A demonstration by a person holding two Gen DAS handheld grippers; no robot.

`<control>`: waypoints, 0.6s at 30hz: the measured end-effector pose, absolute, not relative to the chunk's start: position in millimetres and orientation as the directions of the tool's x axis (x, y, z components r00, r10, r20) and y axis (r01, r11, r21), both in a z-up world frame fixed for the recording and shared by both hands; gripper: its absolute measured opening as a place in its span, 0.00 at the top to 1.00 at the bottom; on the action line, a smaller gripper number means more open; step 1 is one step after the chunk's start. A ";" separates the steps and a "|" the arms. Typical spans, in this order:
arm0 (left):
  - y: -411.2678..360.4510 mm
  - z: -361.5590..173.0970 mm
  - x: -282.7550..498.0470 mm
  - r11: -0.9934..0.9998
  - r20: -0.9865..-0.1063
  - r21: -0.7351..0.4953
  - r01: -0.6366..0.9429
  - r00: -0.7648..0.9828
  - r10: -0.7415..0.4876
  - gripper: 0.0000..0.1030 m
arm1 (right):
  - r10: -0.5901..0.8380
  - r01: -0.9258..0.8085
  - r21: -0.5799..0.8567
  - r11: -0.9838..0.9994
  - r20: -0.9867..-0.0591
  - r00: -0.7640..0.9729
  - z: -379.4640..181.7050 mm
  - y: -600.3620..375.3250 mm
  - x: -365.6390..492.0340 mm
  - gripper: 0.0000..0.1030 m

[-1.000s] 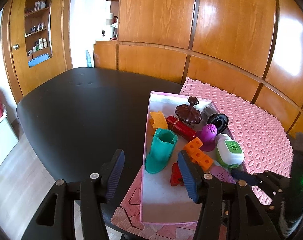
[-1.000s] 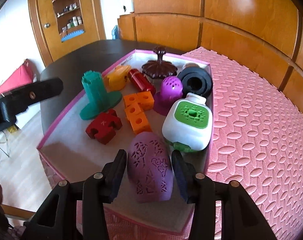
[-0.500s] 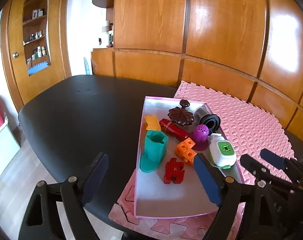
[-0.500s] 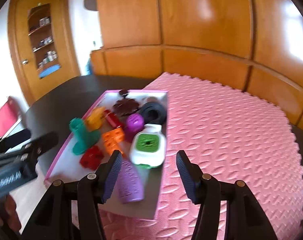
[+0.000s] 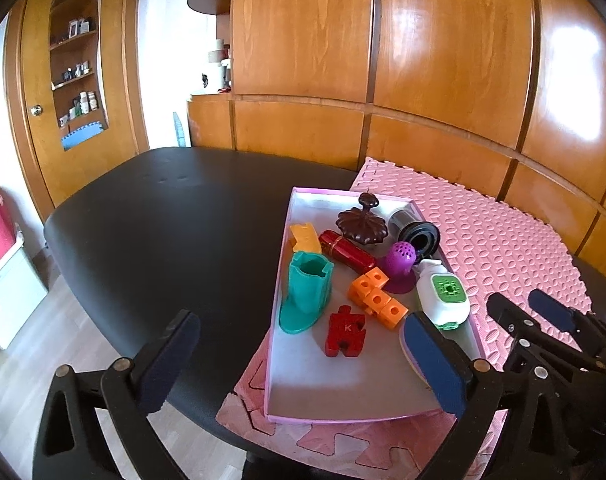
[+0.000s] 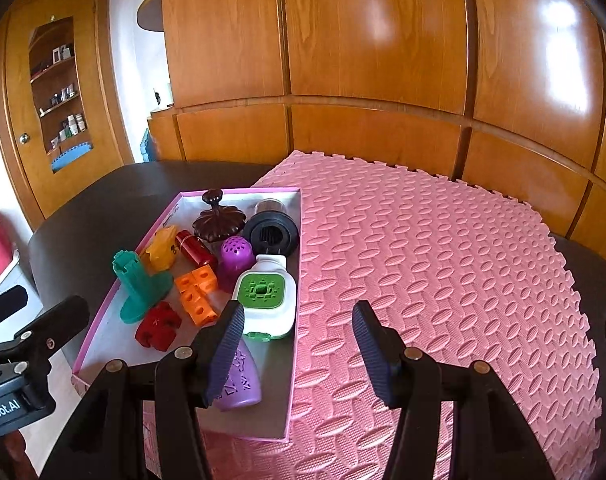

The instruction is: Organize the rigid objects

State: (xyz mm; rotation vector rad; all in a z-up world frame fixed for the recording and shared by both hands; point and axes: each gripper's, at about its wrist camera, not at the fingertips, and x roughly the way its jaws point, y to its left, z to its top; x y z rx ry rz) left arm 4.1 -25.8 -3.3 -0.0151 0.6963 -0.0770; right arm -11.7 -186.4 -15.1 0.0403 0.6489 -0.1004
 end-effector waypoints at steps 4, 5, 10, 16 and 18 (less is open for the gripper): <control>-24.7 -2.1 2.2 0.998 -0.635 -0.033 0.047 0.770 -0.058 0.00 | -0.086 0.111 0.004 0.994 -0.597 0.797 -13.1 -185.7 -13.1 0.45; -24.5 -1.8 1.6 0.998 -0.633 -0.032 0.045 0.772 -0.055 0.00 | -0.089 0.113 0.003 0.994 -0.594 0.799 -12.4 -185.5 -13.5 0.45; -24.6 -0.5 -1.5 0.998 -0.627 -0.032 0.047 0.777 -0.057 0.00 | -0.089 0.111 0.001 0.994 -0.586 0.805 -10.0 -183.2 -14.6 0.45; -21.8 3.0 -4.0 0.998 -0.616 -0.048 0.047 0.785 -0.067 0.00 | -0.088 0.098 -0.013 0.995 -0.581 0.809 -9.6 -177.9 -15.7 0.45; -21.2 3.7 -4.3 0.998 -0.615 -0.049 0.046 0.786 -0.066 0.00 | -0.086 0.095 -0.015 0.995 -0.581 0.810 -9.6 -176.7 -16.2 0.45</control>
